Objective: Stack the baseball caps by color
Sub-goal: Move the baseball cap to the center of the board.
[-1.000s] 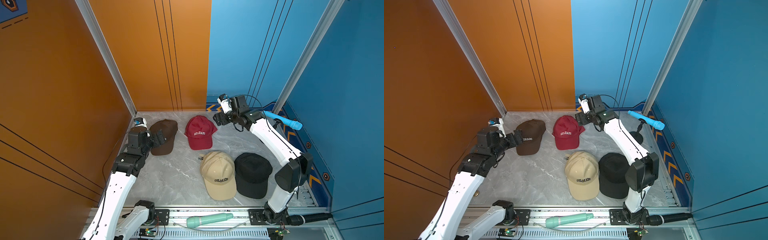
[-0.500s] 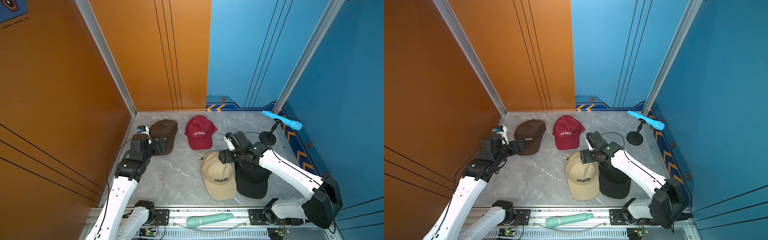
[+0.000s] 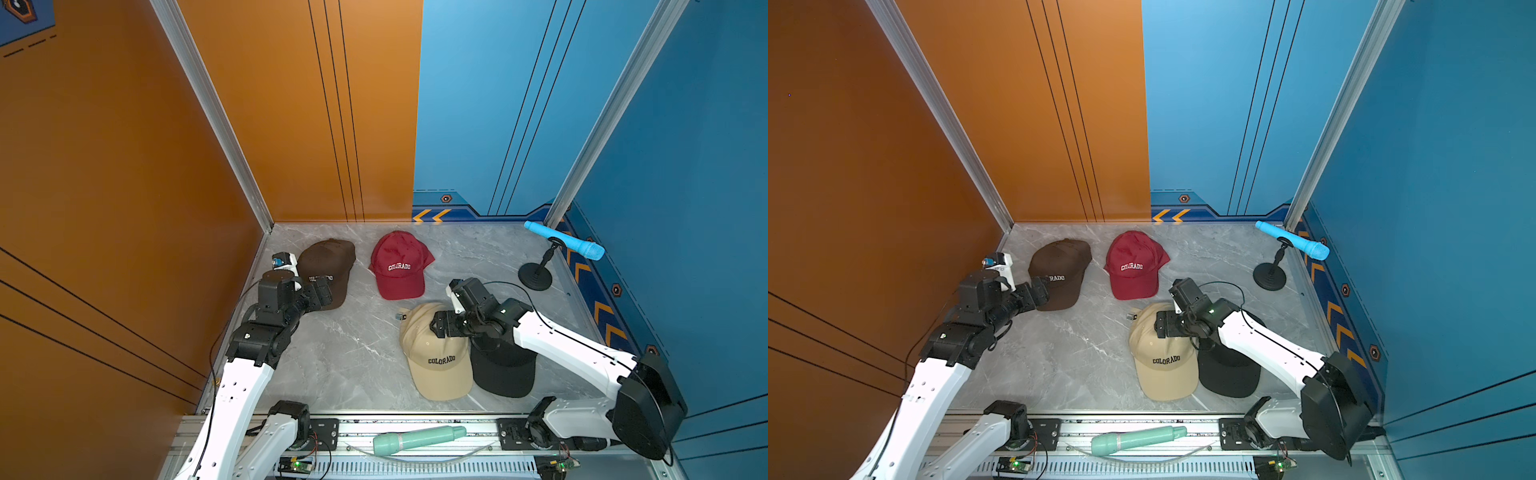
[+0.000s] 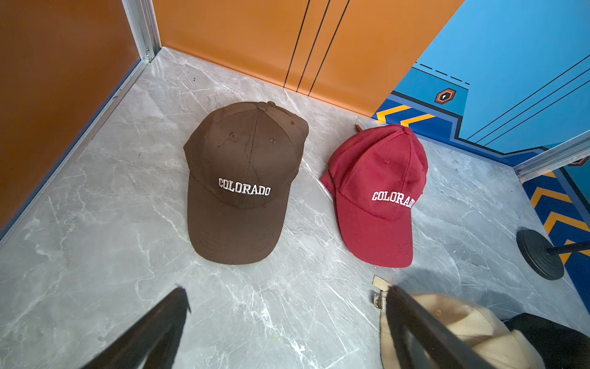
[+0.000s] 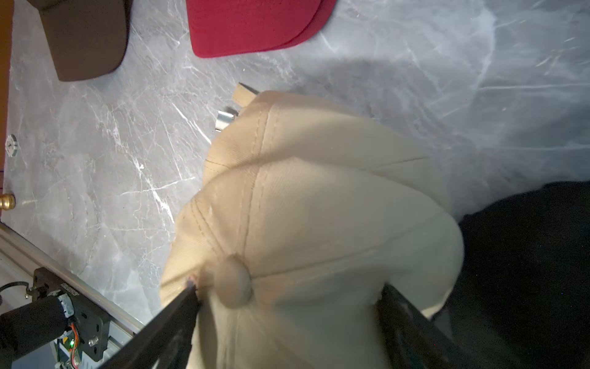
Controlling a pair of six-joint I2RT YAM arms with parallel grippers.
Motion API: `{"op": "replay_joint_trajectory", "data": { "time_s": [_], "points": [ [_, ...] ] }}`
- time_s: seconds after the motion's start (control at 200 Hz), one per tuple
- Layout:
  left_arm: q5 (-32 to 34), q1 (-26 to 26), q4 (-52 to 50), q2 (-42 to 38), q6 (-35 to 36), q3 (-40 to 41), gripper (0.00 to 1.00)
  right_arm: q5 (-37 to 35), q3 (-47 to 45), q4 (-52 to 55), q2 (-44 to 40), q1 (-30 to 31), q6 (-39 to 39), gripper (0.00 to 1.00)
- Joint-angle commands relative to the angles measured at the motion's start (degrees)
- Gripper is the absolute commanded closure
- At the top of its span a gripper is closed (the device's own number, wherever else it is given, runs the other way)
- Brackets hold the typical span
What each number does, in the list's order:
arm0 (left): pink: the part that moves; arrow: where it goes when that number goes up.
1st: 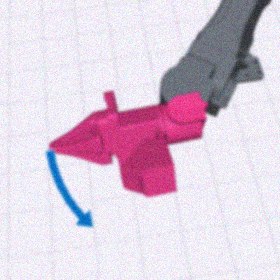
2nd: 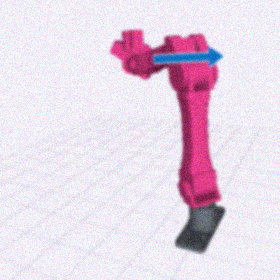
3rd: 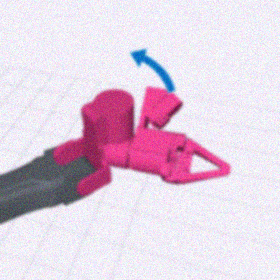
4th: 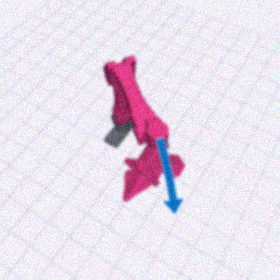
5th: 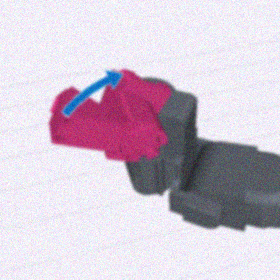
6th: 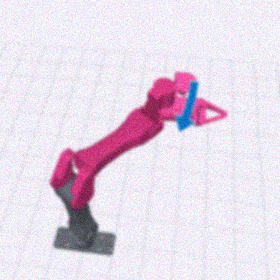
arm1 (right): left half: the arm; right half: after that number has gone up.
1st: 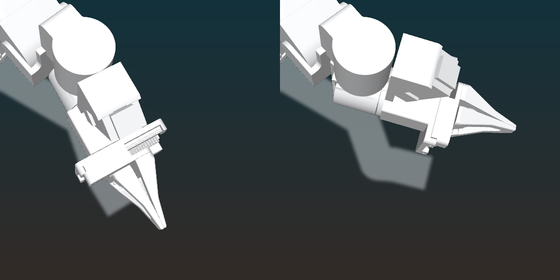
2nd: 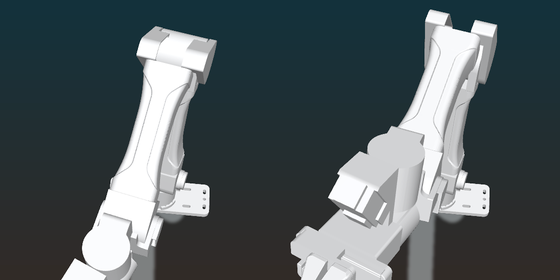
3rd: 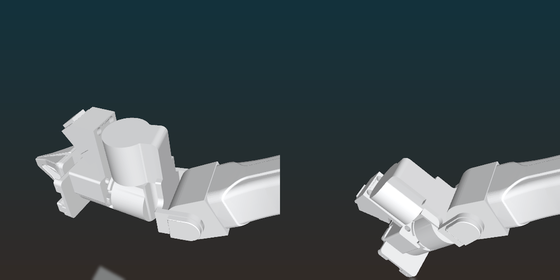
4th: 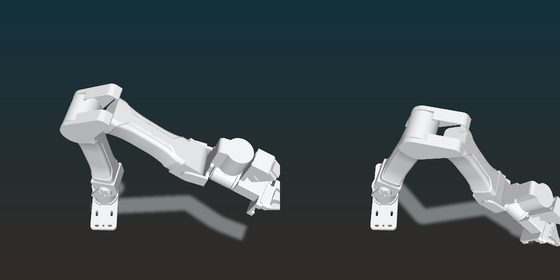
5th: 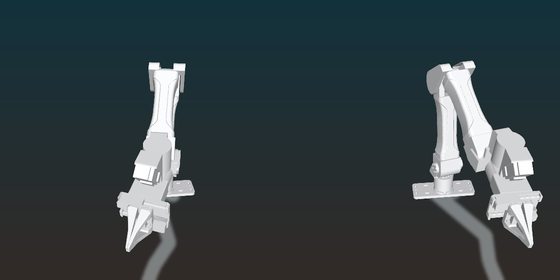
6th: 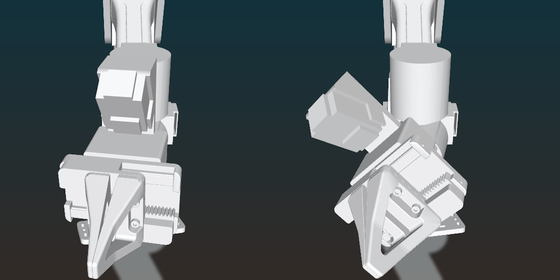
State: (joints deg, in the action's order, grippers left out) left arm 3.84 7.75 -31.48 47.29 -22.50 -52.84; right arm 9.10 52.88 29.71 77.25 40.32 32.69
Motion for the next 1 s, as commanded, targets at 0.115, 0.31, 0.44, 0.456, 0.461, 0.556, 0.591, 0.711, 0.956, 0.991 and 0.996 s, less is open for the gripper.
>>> {"op": "replay_joint_trajectory", "data": {
  "time_s": [0.115,0.31,0.44,0.456,0.461,0.556,0.591,0.711,0.956,0.991,0.996],
  "points": [
    [0.81,-1.07,-0.80,-2.98,-0.36,0.81,0.02,3.59,3.74,-3.54,2.86,4.87,5.52,0.11],
    [0.73,-1.42,-0.86,-2.99,-0.70,0.62,0.02,-1.95,7.12,-4.59,4.79,8.72,9.99,0.12],
    [0.41,-1.46,-0.90,-2.90,-0.70,0.41,0.02,-5.04,9.61,-3.88,5.83,10.86,11.26,0.12],
    [0.28,-1.43,-0.88,-2.90,-0.70,0.37,0.02,-5.48,9.82,-3.55,5.70,10.92,11.13,0.12],
    [0.29,-1.42,-0.87,-2.90,-0.70,0.41,0.02,-5.58,9.89,-3.40,5.66,10.92,11.10,0.12],
    [0.20,-1.25,-0.86,-2.64,-0.79,0.28,0.02,-7.14,9.37,0.28,2.97,10.80,9.39,0.12],
    [0.21,-1.15,-0.85,-2.56,-0.79,0.28,0.02,-8.39,8.65,2.81,1.27,10.80,8.51,0.12],
    [0.28,-0.83,-0.77,-2.46,-0.92,0.36,0.02,-9.45,3.62,9.67,-6.46,10.55,5.32,0.13],
    [0.12,-0.74,0.76,-2.05,-1.24,0.73,0.02,-8.13,-7.83,12.91,-17.78,13.59,5.88,0.18],
    [0.04,-0.72,1.03,-1.74,-1.29,0.64,0.02,-7.97,-9.56,12.26,-17.86,13.82,6.07,0.18],
    [0.03,-0.72,1.09,-1.75,-1.26,0.63,0.02,-7.88,-9.78,12.15,-17.85,13.82,6.16,0.18]
  ]
}}
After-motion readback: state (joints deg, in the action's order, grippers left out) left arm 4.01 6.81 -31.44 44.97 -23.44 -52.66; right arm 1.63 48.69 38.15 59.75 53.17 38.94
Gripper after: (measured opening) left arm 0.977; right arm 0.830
